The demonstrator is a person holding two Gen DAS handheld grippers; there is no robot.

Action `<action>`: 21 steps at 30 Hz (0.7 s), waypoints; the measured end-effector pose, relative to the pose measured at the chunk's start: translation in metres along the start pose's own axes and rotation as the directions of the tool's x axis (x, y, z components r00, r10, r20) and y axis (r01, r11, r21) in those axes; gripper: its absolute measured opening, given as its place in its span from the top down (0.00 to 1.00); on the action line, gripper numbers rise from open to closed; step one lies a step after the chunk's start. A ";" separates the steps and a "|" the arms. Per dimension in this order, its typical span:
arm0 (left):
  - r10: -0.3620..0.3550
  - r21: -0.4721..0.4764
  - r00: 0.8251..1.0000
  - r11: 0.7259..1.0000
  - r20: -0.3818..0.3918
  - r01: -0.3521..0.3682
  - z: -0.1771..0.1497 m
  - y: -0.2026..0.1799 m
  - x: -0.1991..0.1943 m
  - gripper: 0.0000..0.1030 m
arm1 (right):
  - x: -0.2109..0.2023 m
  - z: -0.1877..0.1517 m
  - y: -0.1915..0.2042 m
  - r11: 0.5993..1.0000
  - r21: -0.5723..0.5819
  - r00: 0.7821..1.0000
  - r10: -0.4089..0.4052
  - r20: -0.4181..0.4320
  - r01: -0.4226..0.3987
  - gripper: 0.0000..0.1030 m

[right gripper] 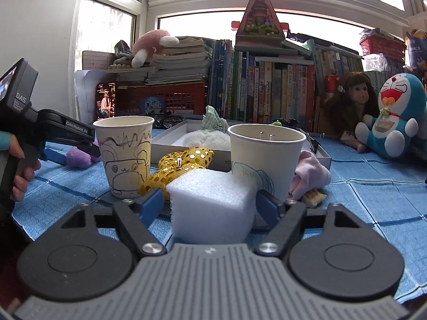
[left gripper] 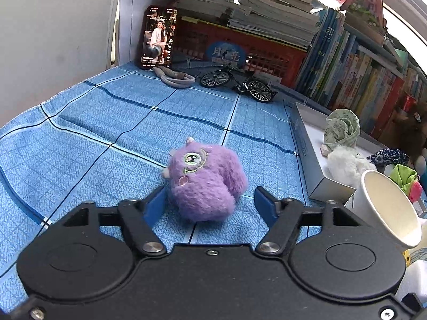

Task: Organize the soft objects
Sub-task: 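Reach left tool to the purple plush while the right tool nears the white foam block, then close the left tool on the purple plush while the right tool grasps the foam block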

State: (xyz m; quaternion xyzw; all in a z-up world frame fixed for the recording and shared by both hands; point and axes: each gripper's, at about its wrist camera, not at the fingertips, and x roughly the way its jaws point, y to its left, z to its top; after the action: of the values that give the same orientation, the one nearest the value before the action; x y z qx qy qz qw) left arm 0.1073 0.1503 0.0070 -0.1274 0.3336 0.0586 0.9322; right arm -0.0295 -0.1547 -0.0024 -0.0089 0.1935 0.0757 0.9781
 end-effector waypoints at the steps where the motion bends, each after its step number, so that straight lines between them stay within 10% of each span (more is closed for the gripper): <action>1: 0.001 0.001 1.000 1.000 -0.001 -0.001 0.001 0.000 0.000 0.45 | 0.000 0.000 0.000 1.000 0.002 1.000 0.001 -0.002 -0.001 0.30; 6: 0.034 0.007 0.999 0.999 0.008 -0.034 0.002 -0.001 0.002 0.61 | 0.002 0.002 -0.003 1.000 0.021 1.000 0.021 -0.010 -0.021 0.33; 21: 0.019 0.031 0.997 0.999 0.074 -0.021 0.012 -0.006 -0.026 0.67 | -0.024 0.019 -0.007 0.996 0.031 0.995 0.079 0.060 -0.081 0.33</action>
State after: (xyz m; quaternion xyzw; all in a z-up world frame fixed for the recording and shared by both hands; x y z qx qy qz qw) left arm 0.0958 0.1475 0.0331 -0.1070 0.3010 0.0673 0.9452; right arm -0.0429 -0.1641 0.0240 0.0173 0.1663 0.1116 0.9796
